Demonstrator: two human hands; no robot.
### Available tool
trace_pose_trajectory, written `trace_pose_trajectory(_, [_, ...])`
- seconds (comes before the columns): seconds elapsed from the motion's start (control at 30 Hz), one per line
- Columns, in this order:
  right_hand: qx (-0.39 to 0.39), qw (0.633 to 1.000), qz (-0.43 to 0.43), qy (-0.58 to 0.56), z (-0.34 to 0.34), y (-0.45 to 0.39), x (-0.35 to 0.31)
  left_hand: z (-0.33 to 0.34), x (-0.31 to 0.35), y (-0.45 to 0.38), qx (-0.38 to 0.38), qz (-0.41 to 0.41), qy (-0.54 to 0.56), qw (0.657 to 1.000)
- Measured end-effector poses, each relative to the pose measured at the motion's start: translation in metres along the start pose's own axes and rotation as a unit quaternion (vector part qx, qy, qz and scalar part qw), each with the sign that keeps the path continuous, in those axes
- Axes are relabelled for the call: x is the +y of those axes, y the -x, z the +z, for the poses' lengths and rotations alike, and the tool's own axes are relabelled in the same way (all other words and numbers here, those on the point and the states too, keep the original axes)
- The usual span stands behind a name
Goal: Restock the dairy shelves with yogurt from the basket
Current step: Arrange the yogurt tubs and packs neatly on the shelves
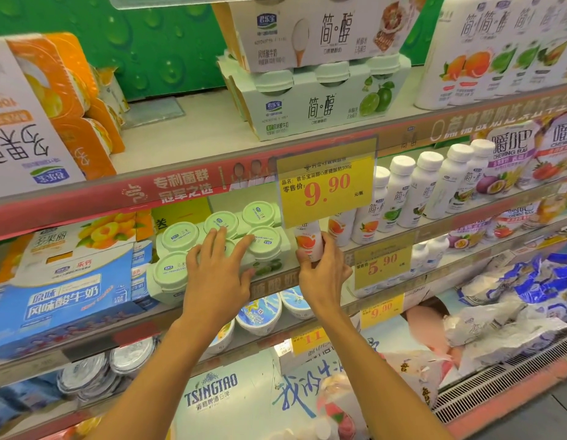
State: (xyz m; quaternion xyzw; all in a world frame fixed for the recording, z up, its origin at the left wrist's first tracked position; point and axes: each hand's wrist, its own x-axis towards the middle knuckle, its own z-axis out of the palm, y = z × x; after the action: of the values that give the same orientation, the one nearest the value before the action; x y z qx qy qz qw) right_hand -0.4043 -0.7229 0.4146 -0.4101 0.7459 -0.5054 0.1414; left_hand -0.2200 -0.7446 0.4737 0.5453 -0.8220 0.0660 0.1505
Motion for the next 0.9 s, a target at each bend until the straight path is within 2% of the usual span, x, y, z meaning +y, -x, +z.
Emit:
trace_pose_trajectory(0.2, [0.004, 1.000, 0.003, 0.022, 0.003, -0.009, 0.002, 0.000, 0.000, -0.001, -0.006, -0.001, -0.004, 1.000])
trace_pose_trajectory(0.43, [0.057, 0.994, -0.008, 0.092, 0.003, -0.009, -0.003, -0.003, -0.001, -0.002, -0.001, 0.001, -0.012, 1.000])
trace_pose_trajectory(0.6, [0.074, 0.996, 0.017, 0.045, -0.002, -0.011, -0.003, -0.009, -0.005, -0.004, -0.015, -0.013, -0.051, 0.998])
trace_pose_trajectory(0.73, [0.098, 0.995, 0.009, -0.023, -0.011, 0.007, -0.012, -0.014, -0.008, -0.003, -0.028, -0.016, -0.042, 0.999])
trace_pose_trajectory(0.8, [0.069, 0.994, -0.017, -0.084, -0.016, 0.017, -0.020, -0.016, -0.015, 0.000, -0.036, -0.028, -0.017, 0.999])
trace_pose_trajectory(0.9, [-0.036, 0.991, -0.029, -0.125, -0.018, 0.022, -0.037, -0.023, -0.037, 0.006, -0.049, -0.052, -0.005, 0.997])
